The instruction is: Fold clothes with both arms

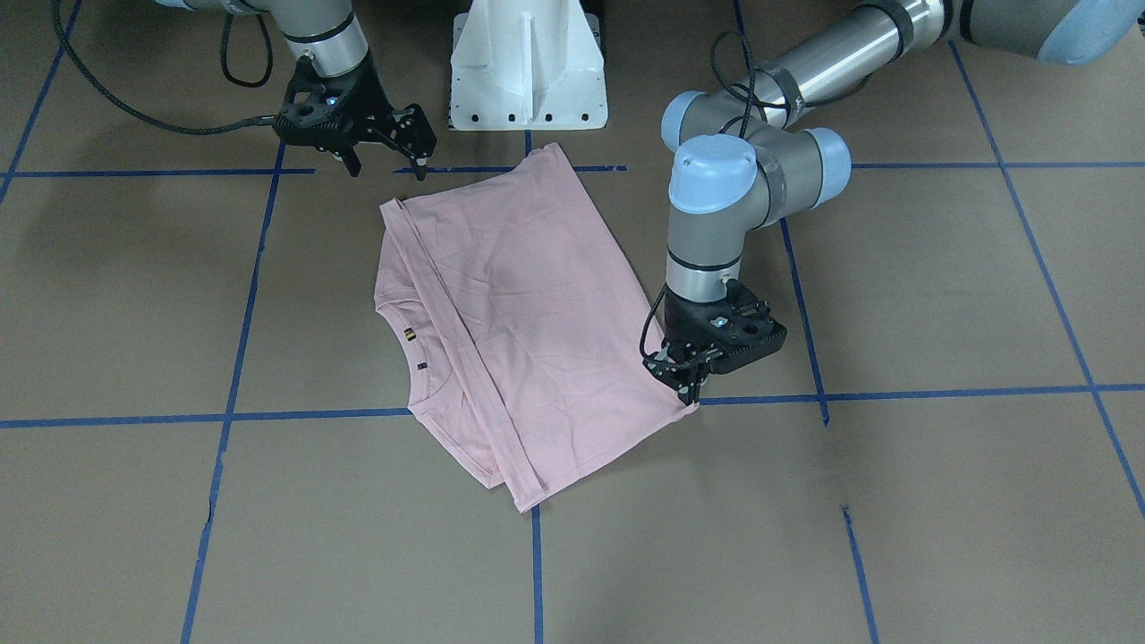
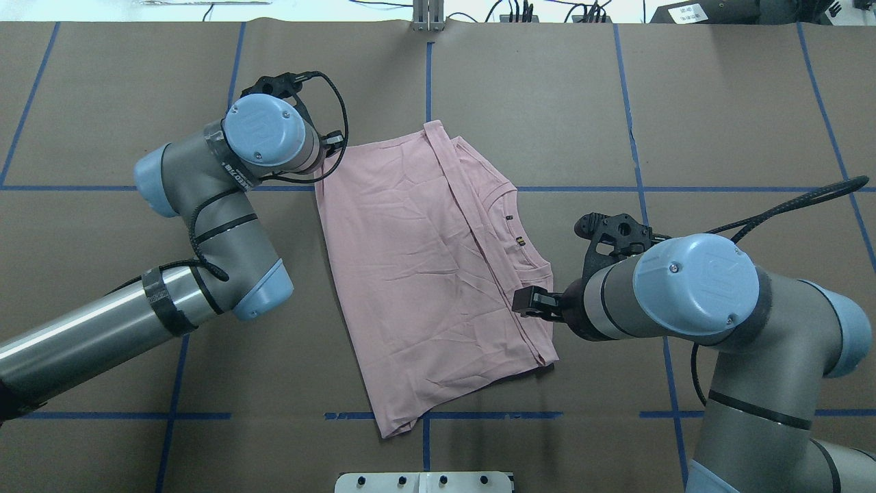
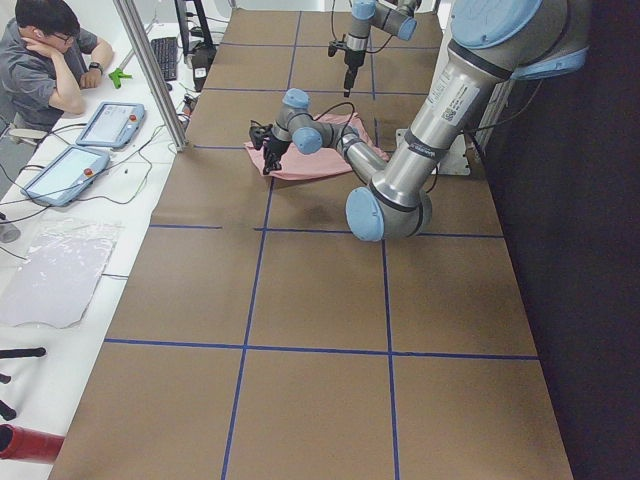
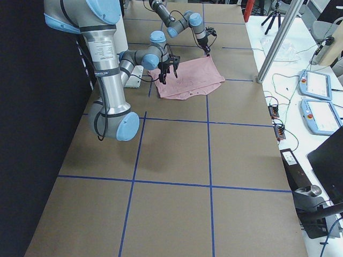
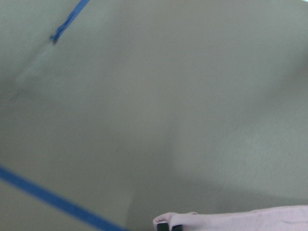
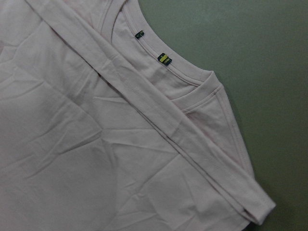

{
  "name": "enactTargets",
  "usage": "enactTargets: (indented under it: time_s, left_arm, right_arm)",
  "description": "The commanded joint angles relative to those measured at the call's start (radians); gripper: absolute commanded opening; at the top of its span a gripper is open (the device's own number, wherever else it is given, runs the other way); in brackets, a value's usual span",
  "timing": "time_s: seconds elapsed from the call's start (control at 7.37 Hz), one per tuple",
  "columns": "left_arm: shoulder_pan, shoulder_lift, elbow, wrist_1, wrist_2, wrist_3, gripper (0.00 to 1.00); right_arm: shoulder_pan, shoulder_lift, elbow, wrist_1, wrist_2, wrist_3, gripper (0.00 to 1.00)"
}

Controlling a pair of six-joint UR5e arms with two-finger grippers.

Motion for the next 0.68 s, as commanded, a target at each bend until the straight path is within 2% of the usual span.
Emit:
enactTargets:
  time_s: [0.0,0.14,0.27,0.41,0.54]
  left_arm:
    - [-0.014,-0.105,0.213,-0.202,0.036,0.084,0.0]
    - [-0.014,-0.139,0.305,-0.304,0.039,0.092,0.0]
    - [-0.014,-0.14,0.347,-0.382,0.085,0.101,0.0]
    - [-0.016,-0.143,0.365,-0.387,0.096,0.118,0.0]
    - [-0.026,-0.145,0.366,-0.389,0.096,0.118,0.83]
  right_arm:
    - [0.01,0.0,-0.007,0.0,-0.008,0.0,1.0]
    - [0.01,0.0,-0.008,0.0,-0.017,0.002,1.0]
    - [0.01,0.0,-0.022,0.0,-0.019,0.002,1.0]
    - [0.01,0.0,-0.03,0.0,-0.019,0.0,1.0]
    - [0.012,0.002,-0.032,0.002,-0.024,0.0,1.0]
